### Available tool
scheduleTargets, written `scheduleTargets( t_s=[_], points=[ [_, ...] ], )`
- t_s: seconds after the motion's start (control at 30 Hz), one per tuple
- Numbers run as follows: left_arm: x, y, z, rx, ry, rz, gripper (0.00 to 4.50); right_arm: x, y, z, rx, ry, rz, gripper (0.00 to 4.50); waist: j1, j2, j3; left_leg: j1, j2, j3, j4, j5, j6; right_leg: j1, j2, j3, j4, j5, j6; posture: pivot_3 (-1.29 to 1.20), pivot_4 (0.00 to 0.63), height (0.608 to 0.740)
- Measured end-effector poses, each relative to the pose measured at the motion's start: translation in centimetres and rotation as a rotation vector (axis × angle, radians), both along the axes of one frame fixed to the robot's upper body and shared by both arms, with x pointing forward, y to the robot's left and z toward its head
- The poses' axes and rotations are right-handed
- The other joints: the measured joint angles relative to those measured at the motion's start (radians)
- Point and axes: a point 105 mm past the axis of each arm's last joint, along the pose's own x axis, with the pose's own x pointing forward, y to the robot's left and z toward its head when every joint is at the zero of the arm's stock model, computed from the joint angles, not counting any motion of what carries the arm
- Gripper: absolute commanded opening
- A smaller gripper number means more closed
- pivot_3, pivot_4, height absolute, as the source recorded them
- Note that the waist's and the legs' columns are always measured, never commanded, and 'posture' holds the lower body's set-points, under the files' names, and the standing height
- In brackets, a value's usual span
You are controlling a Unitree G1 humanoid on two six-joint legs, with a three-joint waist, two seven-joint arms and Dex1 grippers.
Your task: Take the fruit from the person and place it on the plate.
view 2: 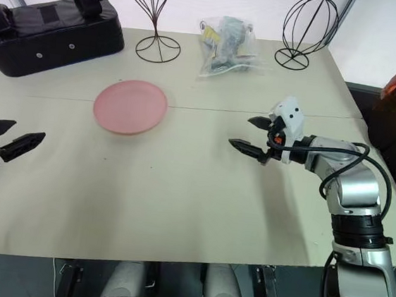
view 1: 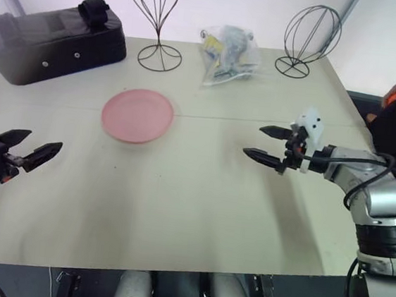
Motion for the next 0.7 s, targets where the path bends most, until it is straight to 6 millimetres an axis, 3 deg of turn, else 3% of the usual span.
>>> scheduleTargets(
  t_s=[0.7],
  points=[
    [0.2,0.3,0.2,0.019,-0.039,0.034,4.39,0.2,1.1,-0.2,0.038,-0.009,0.006,4.49,0.0,0.0,0.0,0.0,0.0,0.0,0.0,0.0,0.0,0.0,0.0,0.0,0.0,0.0,0.0,0.0,0.15,0.74]
  ],
)
